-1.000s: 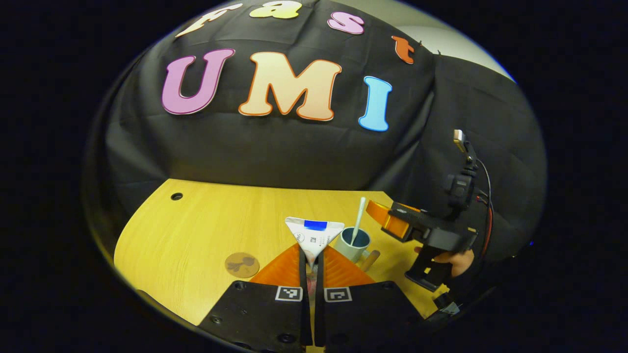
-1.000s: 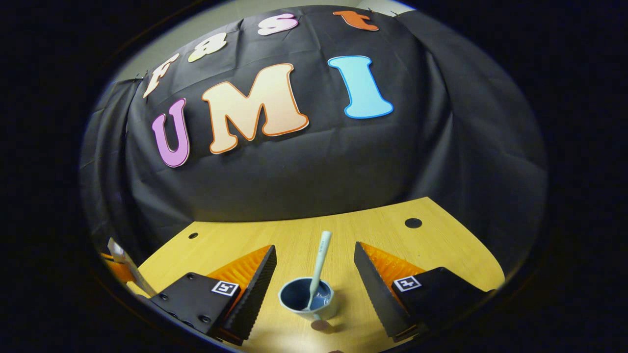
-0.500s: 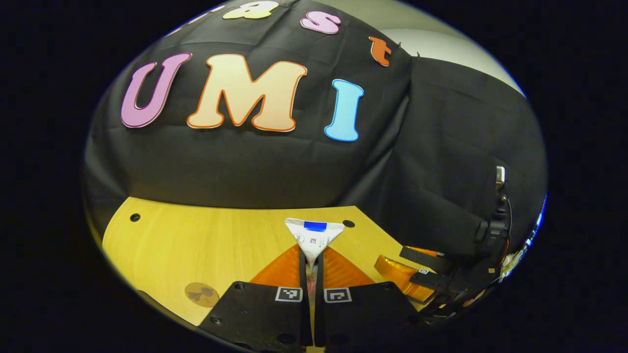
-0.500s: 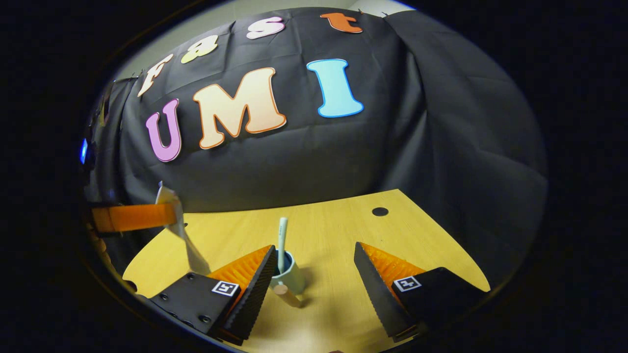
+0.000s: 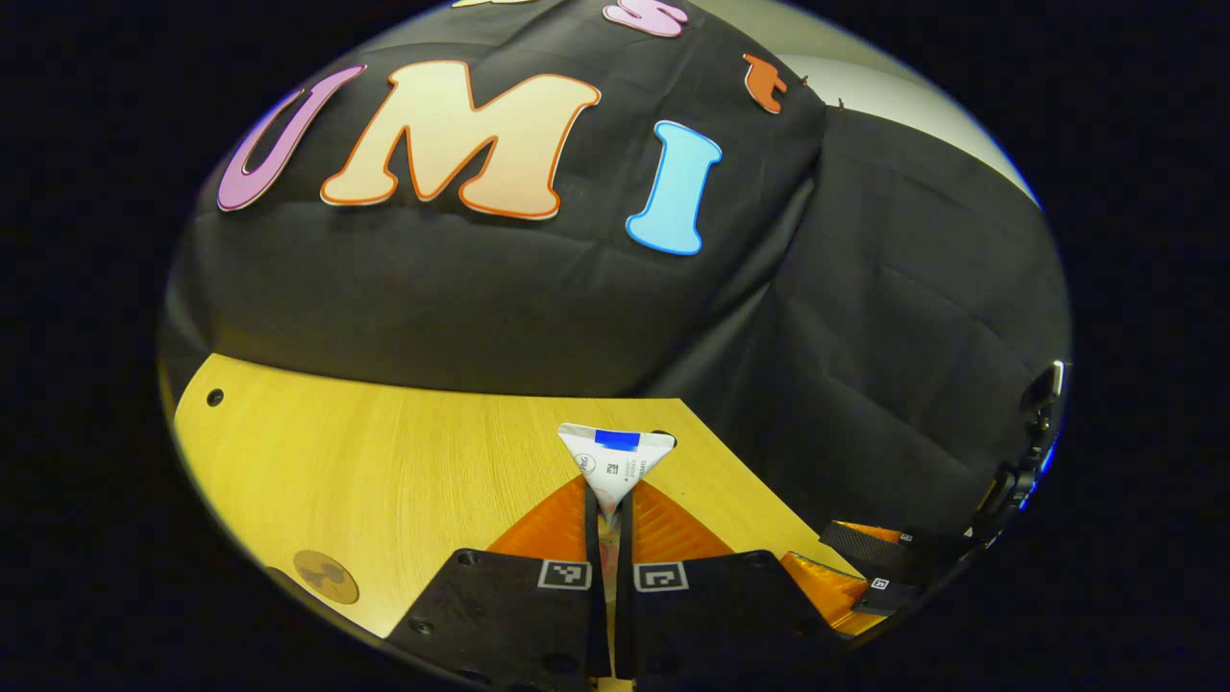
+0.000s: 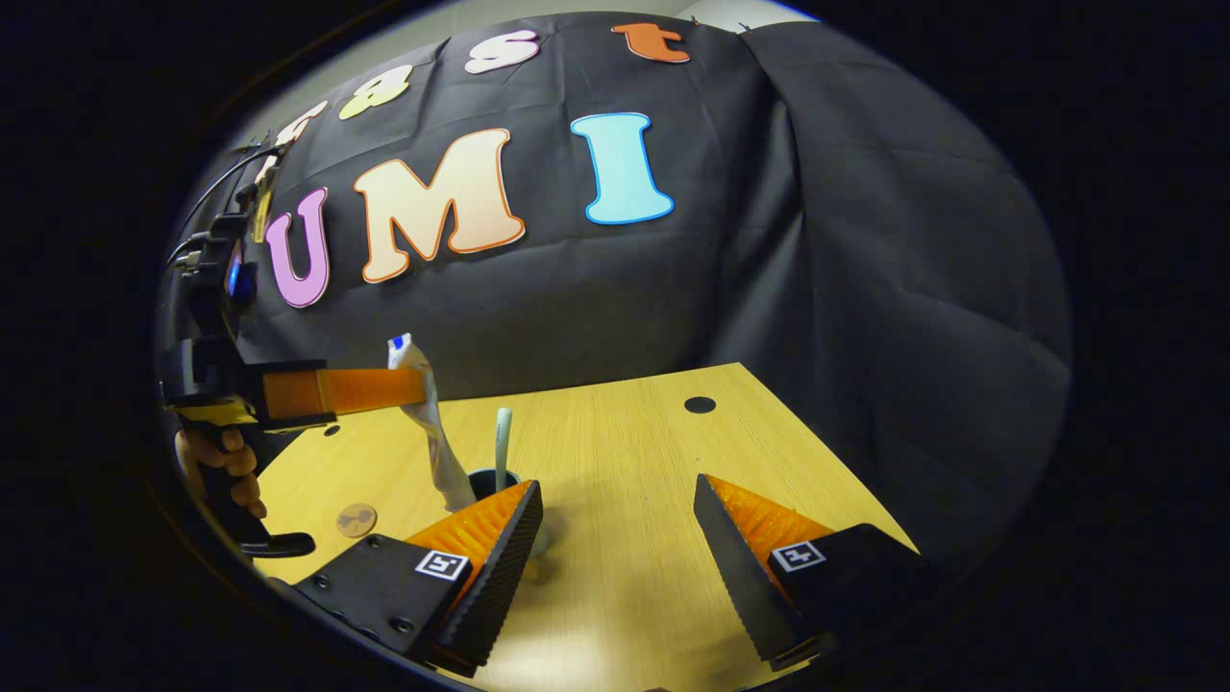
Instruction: Put the toothbrush and toothpaste on the desktop into the cup, then pick up the cup and place it on the coaster on the desktop.
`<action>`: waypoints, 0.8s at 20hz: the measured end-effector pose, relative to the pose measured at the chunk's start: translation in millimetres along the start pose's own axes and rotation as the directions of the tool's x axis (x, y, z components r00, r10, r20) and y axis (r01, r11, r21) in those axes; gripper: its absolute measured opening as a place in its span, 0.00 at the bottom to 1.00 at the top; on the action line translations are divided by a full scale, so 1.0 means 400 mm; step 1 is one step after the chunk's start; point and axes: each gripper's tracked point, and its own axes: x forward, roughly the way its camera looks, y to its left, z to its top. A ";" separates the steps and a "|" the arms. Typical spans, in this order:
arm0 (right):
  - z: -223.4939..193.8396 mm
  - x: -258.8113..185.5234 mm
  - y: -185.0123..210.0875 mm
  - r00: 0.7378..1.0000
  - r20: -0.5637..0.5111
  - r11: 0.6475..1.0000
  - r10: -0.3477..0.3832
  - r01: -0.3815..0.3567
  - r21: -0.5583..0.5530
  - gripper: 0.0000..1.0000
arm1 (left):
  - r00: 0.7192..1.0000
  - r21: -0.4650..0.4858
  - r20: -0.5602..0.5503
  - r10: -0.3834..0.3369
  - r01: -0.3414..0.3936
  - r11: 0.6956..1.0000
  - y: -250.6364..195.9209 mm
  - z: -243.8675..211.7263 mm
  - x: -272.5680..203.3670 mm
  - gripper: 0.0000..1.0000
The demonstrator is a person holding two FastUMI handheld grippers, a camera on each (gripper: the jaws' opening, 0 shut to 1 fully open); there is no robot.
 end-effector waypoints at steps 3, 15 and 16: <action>-0.012 0.001 -0.009 1.000 -0.018 1.000 -0.004 0.004 0.011 0.98 | 1.000 0.010 -0.013 0.029 -0.029 1.000 0.006 -0.030 0.027 0.02; 0.026 0.011 0.038 0.995 -0.037 0.995 0.096 -0.097 -0.028 0.98 | 0.976 0.118 -0.024 0.218 -0.214 0.970 0.059 -0.139 -0.067 0.67; 0.016 0.016 0.050 0.991 -0.069 0.992 0.118 -0.121 -0.042 0.94 | 0.967 0.138 0.009 0.253 -0.252 0.958 0.073 -0.122 -0.089 0.79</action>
